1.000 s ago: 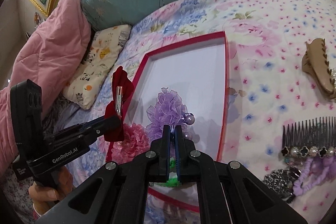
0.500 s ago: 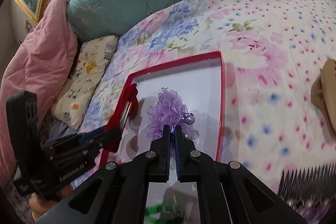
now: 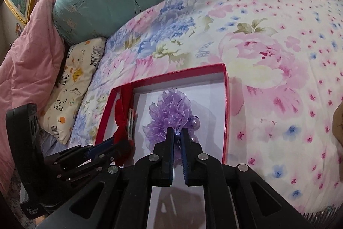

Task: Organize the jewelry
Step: 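Place the red bow and purple flower into the red box and open both tools, then grasp the black pearl comb with the left tool while the right tool grasps the pearl scrunchie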

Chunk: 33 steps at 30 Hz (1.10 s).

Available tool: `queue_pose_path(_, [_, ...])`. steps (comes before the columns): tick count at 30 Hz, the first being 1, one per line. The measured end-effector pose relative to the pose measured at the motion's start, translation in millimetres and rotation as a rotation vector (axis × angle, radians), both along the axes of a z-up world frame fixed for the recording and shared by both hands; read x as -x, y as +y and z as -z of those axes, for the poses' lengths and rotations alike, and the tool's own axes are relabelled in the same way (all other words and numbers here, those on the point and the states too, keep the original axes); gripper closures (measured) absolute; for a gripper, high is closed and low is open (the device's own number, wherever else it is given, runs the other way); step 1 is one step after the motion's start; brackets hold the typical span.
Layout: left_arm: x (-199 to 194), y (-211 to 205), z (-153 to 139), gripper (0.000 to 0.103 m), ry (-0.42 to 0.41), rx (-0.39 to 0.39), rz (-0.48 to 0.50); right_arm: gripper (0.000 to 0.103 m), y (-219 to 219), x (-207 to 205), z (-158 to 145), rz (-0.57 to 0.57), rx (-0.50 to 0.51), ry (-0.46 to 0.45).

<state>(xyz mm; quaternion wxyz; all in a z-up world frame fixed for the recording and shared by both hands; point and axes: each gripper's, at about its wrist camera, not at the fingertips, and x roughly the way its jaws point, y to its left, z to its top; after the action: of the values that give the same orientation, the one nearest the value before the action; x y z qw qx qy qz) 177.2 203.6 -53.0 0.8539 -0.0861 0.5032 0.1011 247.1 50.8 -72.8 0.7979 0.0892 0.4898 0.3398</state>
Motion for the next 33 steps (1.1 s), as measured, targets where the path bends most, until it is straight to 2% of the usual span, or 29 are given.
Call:
queue_pose_path(3, [-0.4,0.7,0.6,0.084,0.009,-0.007,-0.009,0.092,-1.4,-0.8,1.0,0.000,-0.005,0.010])
queue_pose_path(4, [-0.1,1.1,0.1,0.080,0.010,-0.009,-0.013,0.086,-1.1,-1.0,-0.1,-0.001,-0.004,0.012])
queue_pose_path(5, [0.1,1.8,-0.4,0.068,0.011,-0.010,-0.019,0.076,-1.2,-0.8,-1.4,-0.004,-0.007,0.013])
queue_pose_path(6, [0.7,2.8,-1.3,0.058,0.015,-0.010,-0.028,0.073,-1.7,0.5,-4.3,-0.012,-0.015,0.013])
queue_pose_path(7, [2.8,3.3,-4.0,0.042,0.011,-0.019,-0.041,0.069,-1.8,2.0,-7.3,-0.016,-0.018,0.011])
queue_pose_path(8, [5.5,3.1,-7.0,0.037,-0.003,-0.027,-0.045,0.065,-2.9,4.2,-11.4,-0.019,-0.024,0.006])
queue_pose_path(11, [14.1,1.8,-13.6,0.036,-0.012,-0.023,-0.054,0.058,-11.1,13.4,-26.1,-0.022,-0.054,-0.019])
queue_pose_path(14, [24.6,-0.5,-19.6,0.032,-0.019,-0.020,-0.063,0.058,-25.8,23.7,-36.2,-0.013,-0.064,-0.024])
queue_pose_path(19, [44.4,-7.7,-34.4,0.032,-0.057,0.018,-0.071,0.058,-65.2,44.8,-44.9,0.019,-0.081,-0.028])
queue_pose_path(26, [61.9,-37.5,-51.3,0.032,-0.096,0.072,-0.033,0.057,-135.2,66.0,-51.2,0.115,-0.088,-0.031])
queue_pose_path(33, [69.4,-80.6,-58.0,0.032,-0.106,0.116,0.051,0.057,-206.2,75.5,-57.8,0.227,-0.079,-0.040])
